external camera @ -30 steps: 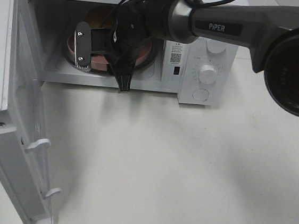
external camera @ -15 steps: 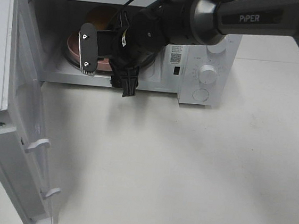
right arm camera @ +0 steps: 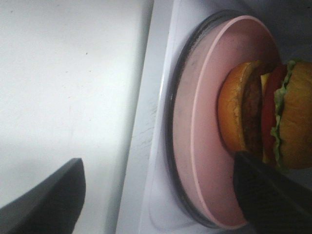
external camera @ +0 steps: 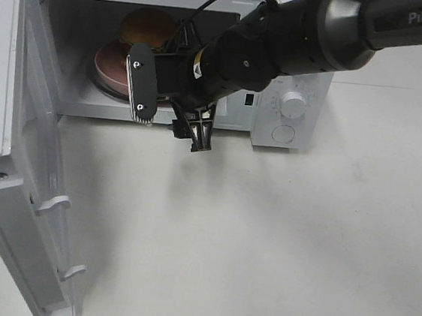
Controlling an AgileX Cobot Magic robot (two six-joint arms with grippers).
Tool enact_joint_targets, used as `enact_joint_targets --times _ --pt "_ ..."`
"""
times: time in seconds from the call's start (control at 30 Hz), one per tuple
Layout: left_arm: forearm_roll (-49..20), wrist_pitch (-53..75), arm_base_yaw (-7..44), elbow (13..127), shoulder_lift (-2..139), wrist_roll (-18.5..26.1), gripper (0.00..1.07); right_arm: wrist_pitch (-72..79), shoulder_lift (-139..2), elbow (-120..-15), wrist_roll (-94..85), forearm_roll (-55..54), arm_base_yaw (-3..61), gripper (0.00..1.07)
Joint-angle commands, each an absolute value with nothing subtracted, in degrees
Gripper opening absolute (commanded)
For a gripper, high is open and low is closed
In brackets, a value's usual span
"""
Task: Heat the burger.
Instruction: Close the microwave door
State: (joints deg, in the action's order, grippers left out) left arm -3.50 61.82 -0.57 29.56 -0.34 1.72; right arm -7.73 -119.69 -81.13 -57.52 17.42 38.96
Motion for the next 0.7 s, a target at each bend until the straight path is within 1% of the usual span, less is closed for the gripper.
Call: enact_joint_targets --times 0.03,0.1,0.17,0.23,0.37,0.7 --pt "-3.5 61.3 -0.3 29.6 -1.3 1.5 0.98 -6.8 -115.6 -76.9 -55.6 17.7 38.8 0.8" --pt "-3.5 61.3 -0.3 29.6 -1.3 1.5 0.98 -6.8 -114.9 -76.1 -55.2 17.7 38.8 0.79" --pt "-3.5 61.3 -0.3 29.6 -1.3 1.5 0.98 -7.3 -111.0 -72.4 -52.4 17.6 38.8 0.78" --pt "-3.5 61.3 -0.3 29.6 -1.3 1.5 0.98 -7.3 -110.2 -71.6 -51.6 17.6 38.8 0.78" --pt "-3.5 61.3 -0.3 29.6 -1.3 1.5 0.98 -7.5 -105.3 -66.3 -46.0 17.6 38.8 0.76" --pt "-3.5 61.3 -0.3 29.6 -1.3 1.5 0.98 -8.2 -96.4 -56.7 -35.5 17.2 38.8 0.76"
